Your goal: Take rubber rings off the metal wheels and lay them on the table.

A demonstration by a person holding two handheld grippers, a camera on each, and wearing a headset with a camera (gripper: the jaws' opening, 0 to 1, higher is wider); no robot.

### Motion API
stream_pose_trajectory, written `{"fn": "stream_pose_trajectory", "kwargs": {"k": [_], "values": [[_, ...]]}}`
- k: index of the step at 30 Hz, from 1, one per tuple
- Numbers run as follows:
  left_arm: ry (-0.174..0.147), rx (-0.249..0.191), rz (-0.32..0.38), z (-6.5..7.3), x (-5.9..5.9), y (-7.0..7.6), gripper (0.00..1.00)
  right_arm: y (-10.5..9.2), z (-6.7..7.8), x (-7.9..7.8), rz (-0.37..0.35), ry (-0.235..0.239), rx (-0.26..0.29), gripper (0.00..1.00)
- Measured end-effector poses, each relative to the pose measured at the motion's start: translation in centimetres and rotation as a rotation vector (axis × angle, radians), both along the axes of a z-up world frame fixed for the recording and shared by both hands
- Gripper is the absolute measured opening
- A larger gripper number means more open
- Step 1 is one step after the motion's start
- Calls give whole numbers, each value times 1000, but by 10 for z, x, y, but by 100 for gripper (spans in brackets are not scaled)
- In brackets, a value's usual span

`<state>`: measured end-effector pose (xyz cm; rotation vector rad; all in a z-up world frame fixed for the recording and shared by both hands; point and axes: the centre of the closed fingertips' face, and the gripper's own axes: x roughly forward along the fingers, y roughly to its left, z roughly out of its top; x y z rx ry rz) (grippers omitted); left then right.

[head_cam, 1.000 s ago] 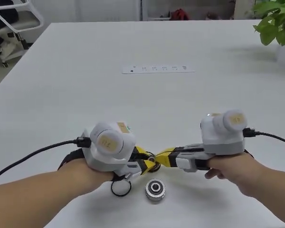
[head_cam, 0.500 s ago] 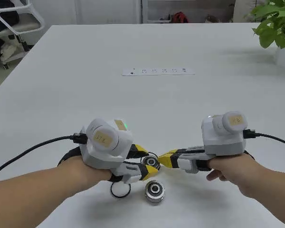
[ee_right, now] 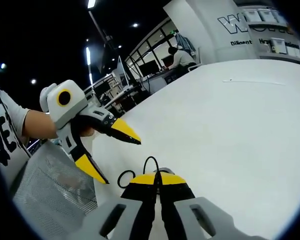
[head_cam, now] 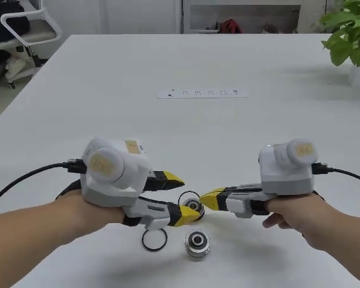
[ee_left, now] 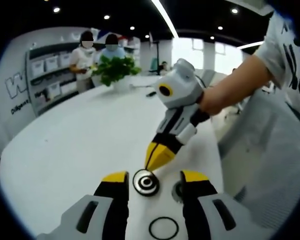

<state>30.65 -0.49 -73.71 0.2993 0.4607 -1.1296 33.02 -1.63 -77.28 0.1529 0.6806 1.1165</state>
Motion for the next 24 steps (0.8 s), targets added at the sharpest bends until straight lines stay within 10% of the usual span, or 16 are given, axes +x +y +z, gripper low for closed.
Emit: {"fn": "stream_pose_trajectory", "kwargs": {"k": [24], "values": [[-37,-34,1,21,-26,52,60,20,21,-9,46,29,31,0]]}}
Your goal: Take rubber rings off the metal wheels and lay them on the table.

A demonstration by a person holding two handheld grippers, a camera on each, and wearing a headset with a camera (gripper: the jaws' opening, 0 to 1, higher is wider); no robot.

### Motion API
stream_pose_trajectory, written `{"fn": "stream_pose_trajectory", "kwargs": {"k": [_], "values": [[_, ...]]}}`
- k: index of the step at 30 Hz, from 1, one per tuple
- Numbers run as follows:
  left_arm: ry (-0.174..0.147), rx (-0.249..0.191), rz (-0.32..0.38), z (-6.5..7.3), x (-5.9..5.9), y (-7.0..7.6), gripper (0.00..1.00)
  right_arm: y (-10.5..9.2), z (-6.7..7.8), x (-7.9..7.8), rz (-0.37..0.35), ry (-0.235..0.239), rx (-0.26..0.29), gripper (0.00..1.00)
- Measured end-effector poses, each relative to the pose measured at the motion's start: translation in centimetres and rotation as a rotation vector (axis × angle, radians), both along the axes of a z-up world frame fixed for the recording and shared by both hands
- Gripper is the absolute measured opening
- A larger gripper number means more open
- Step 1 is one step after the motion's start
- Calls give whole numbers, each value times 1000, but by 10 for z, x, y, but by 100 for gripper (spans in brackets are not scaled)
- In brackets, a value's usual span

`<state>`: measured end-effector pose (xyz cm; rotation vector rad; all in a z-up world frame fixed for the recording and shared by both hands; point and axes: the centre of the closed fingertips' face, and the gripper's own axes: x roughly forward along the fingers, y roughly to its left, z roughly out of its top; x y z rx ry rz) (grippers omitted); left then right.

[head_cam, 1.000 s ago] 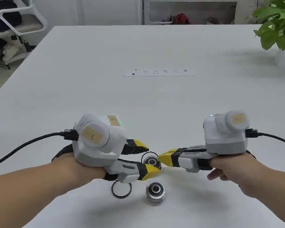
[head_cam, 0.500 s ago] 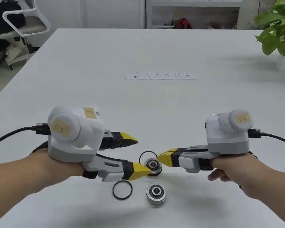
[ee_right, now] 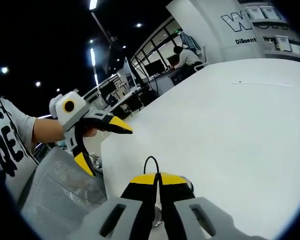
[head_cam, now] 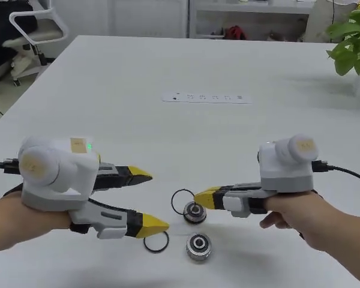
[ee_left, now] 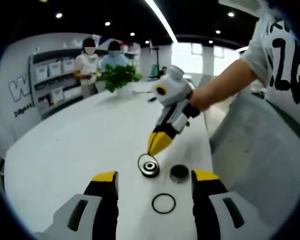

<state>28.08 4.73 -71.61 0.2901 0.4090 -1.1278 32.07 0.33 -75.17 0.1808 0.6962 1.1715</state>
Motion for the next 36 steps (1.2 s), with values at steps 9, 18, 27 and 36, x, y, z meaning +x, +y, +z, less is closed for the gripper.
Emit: {"fn": "stream_pose_trajectory", "kwargs": {"k": [9,18,27,36], "values": [[-6,12,12,-2,-7,14,65,10,-1,-5,37,12,-6,0],[-3,27,26,-10,-12,24,67,25,-9,-18,89,42,-26,0],[2,39,34,-14,-17,29,67,34,-18,-30,128,75,-46,0],[5,38,41,-15,-19,31,67,42,-28,-38,151,102,-69,0]]}}
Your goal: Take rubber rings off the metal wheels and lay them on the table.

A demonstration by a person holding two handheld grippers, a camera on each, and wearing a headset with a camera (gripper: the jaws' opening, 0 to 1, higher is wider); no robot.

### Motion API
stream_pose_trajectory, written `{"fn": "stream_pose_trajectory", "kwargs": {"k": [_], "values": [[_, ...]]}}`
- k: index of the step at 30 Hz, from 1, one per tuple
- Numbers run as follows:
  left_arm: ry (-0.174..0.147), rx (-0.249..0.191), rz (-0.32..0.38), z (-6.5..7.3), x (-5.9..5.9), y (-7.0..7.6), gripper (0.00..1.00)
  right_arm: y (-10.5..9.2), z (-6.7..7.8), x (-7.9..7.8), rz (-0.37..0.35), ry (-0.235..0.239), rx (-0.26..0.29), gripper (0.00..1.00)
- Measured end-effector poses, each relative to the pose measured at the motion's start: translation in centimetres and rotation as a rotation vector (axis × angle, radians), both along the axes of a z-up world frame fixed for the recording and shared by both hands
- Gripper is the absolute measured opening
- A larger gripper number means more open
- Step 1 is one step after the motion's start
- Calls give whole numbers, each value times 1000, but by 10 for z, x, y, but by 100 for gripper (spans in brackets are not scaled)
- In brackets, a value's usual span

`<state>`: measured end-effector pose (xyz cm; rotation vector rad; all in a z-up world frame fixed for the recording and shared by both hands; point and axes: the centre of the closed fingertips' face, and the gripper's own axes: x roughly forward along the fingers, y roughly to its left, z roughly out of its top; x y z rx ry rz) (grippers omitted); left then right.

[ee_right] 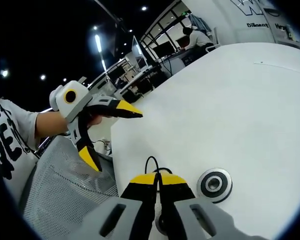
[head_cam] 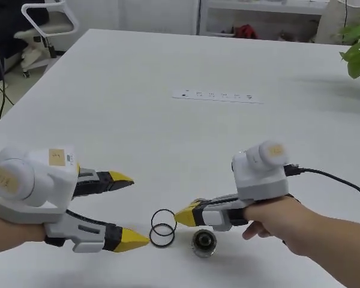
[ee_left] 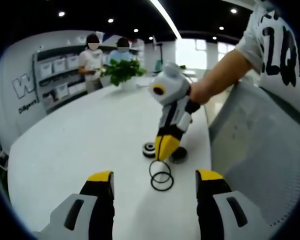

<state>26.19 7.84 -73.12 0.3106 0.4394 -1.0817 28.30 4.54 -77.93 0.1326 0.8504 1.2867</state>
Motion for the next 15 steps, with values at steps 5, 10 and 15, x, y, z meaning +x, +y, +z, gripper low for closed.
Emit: {"fn": "stream_pose_trajectory", "kwargs": {"k": [5,10,15], "values": [[2,6,-1,-2,-1,2,67,1,-5,-3,3,21,-14,0],[5,8,2,-3,-2,3,67,2,-10,-6,9,37,-30,0],[8,11,2,-5,-3,4,67,2,-14,-7,9,50,-41,0]]}}
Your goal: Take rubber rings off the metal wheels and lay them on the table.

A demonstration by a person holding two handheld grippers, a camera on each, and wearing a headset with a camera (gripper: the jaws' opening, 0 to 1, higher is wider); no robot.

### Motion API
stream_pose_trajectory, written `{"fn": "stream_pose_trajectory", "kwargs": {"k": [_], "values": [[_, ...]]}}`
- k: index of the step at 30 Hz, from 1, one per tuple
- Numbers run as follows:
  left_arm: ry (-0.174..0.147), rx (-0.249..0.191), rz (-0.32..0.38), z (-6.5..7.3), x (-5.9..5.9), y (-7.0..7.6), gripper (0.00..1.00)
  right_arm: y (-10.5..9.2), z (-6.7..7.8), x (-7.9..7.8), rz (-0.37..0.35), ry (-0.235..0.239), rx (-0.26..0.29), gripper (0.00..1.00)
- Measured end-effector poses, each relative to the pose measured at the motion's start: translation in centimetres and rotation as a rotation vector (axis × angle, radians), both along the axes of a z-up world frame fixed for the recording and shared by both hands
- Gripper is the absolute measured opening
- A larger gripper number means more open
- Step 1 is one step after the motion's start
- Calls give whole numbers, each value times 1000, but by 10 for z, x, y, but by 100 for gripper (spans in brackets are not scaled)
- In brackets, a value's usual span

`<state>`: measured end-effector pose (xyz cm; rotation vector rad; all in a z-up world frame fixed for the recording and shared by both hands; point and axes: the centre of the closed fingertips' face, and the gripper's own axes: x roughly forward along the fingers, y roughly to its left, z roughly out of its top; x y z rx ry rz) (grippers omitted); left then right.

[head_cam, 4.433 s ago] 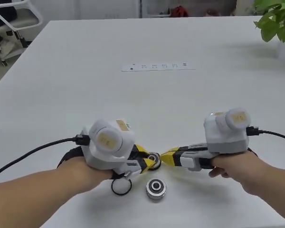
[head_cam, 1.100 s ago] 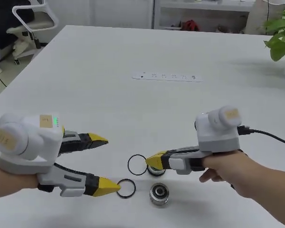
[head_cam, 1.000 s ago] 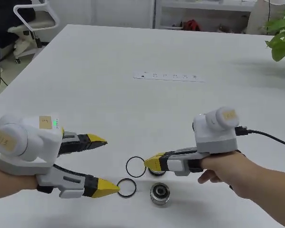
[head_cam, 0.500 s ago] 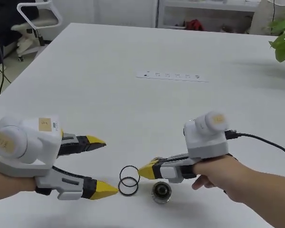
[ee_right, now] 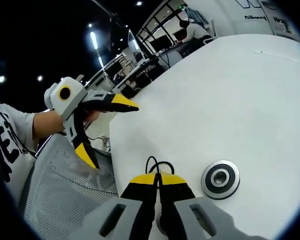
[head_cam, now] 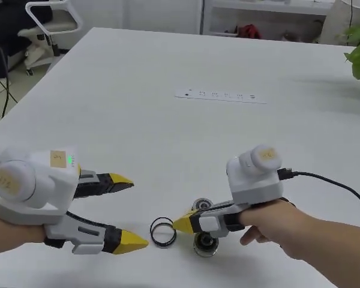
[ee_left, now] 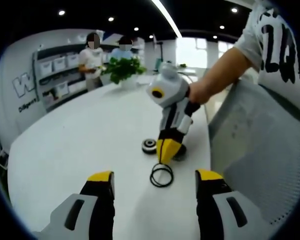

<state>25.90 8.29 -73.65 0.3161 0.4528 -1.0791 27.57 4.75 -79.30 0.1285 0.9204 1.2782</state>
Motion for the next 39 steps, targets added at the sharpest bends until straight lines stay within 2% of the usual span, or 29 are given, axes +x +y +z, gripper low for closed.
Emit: {"fn": "stream_pose_trajectory", "kwargs": {"k": [17,39], "values": [[10,13,-8,-4,0,1,66,-1,-6,1,-3,4,-11,0],[29,29,-23,-10,-5,-1,66,-2,-11,0,10,-18,-32,3]]}}
